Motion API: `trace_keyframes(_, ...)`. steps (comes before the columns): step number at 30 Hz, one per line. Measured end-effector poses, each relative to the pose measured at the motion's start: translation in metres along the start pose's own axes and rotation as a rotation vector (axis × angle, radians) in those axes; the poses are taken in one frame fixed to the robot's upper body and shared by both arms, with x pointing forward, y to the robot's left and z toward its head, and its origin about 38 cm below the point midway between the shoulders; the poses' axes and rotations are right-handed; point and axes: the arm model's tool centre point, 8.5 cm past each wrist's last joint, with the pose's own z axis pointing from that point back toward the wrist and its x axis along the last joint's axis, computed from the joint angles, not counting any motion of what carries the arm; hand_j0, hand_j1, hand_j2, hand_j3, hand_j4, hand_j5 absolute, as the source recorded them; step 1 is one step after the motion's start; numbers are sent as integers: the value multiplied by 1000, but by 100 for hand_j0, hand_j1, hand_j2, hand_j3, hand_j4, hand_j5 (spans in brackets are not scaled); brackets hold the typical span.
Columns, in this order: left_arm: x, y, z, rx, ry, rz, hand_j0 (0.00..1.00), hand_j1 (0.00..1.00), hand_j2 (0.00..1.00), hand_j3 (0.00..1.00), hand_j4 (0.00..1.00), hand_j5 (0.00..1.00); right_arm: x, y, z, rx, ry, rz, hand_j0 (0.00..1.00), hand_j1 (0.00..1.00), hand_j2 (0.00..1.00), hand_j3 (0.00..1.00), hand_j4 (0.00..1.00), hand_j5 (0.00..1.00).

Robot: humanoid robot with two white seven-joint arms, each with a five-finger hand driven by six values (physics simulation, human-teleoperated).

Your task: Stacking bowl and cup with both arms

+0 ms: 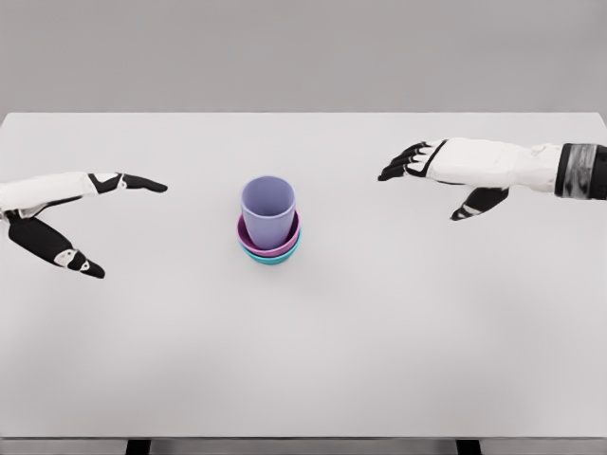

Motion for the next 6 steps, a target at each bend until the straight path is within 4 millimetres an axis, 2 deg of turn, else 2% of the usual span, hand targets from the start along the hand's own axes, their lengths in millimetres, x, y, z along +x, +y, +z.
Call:
trace_keyframes(2,0,0,-1,0,-2,0,100,100,100,100,100,100,-13,2,21,-11,58,-19,100,100,100,100,100,100)
trace_keyframes(6,0,-1,-2,-1,-4,1,100,100,100,100,100,100,-22,2,37,-17,98,-28,100,100,100,100,100,100)
